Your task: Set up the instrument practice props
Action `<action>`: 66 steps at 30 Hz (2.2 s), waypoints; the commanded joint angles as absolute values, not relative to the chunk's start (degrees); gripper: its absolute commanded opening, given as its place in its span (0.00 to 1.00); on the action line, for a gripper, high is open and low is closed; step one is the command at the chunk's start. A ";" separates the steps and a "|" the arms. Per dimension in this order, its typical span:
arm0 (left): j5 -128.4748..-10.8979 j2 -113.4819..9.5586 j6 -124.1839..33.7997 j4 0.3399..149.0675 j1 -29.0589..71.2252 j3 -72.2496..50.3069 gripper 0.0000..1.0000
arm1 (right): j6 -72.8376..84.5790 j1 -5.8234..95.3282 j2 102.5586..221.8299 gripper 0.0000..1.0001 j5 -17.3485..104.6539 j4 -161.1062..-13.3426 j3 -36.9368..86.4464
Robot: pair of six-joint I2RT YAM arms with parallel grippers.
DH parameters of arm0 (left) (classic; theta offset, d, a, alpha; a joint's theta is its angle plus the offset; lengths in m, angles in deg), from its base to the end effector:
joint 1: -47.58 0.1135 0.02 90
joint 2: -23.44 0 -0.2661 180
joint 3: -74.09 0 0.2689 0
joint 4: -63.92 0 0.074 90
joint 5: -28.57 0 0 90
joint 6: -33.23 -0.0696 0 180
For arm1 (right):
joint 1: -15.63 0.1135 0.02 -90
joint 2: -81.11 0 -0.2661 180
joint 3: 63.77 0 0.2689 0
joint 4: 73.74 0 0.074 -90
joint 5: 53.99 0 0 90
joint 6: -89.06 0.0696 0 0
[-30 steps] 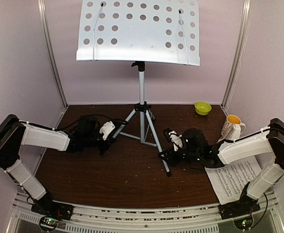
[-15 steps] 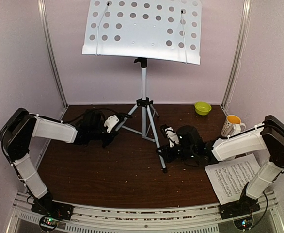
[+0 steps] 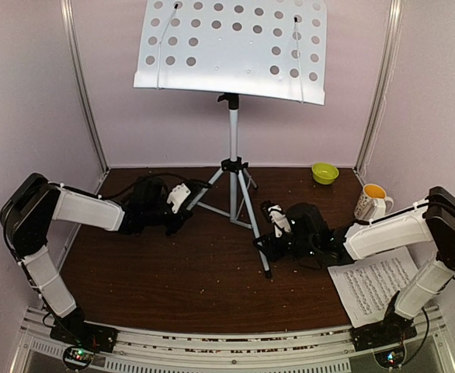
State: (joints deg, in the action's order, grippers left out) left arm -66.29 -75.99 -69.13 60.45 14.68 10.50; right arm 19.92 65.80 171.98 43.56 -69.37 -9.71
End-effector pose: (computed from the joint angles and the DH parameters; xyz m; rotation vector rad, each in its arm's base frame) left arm 0.3349 -0.2237 0.1418 0.8727 1.9632 -0.3003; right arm 0.2236 0.2823 0.1417 -0.6502 2.1631 0.8415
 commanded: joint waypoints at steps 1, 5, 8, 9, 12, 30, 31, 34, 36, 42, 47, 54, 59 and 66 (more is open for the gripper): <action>-68.46 -70.86 -60.41 59.73 14.90 10.22 0.42 | 22.63 66.63 168.57 0.34 47.17 -76.21 -10.44; -69.91 -66.28 -60.55 61.64 14.08 10.12 0.80 | 22.59 66.77 164.56 0.55 46.47 -77.01 -10.27; -69.44 -63.10 -60.96 63.42 13.31 10.22 0.94 | 21.90 66.79 161.07 0.68 45.35 -78.92 -9.50; -68.78 -62.01 -61.04 63.97 13.05 10.49 0.96 | 21.41 66.84 159.88 0.73 44.79 -79.75 -9.16; -66.22 -58.17 -60.40 64.10 12.62 12.64 0.98 | 19.48 66.85 155.41 0.85 41.97 -83.15 -8.12; -57.31 -44.14 -47.38 62.90 12.48 21.92 0.98 | 41.69 59.22 130.23 1.00 27.17 -119.84 -15.97; -57.14 -44.22 -46.78 62.50 12.39 21.95 0.98 | 43.60 59.22 129.09 1.00 26.99 -120.04 -18.09; -56.12 -44.89 -46.23 62.09 11.66 21.42 0.98 | 48.76 59.19 127.58 1.00 24.52 -120.06 -22.22; -55.01 -45.59 -46.66 62.47 10.96 20.50 0.98 | 51.81 58.79 129.65 1.00 22.68 -120.76 -23.42; -52.71 -46.83 -46.89 64.77 9.65 18.32 0.98 | 56.78 57.35 138.16 1.00 22.56 -116.12 -25.47; -51.57 -45.92 -46.01 66.15 9.24 18.09 0.98 | 57.66 56.50 143.20 1.00 26.74 -108.01 -27.09; -49.06 -44.85 -47.49 66.32 6.08 18.84 0.98 | 60.75 56.49 149.43 1.00 34.50 -92.01 -28.93; -48.09 -45.95 -49.47 65.40 0.95 19.09 0.98 | 62.05 56.49 152.99 1.00 36.26 -83.72 -27.54; -49.36 -53.05 -54.73 61.18 -9.55 18.57 0.98 | 58.53 56.54 158.99 1.00 38.72 -79.41 -18.50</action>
State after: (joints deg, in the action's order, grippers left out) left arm -48.63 -48.93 -50.20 65.63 -4.82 19.59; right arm 60.03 56.57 156.90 35.41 -84.61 -23.90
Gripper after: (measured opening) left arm 0.978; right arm 0.999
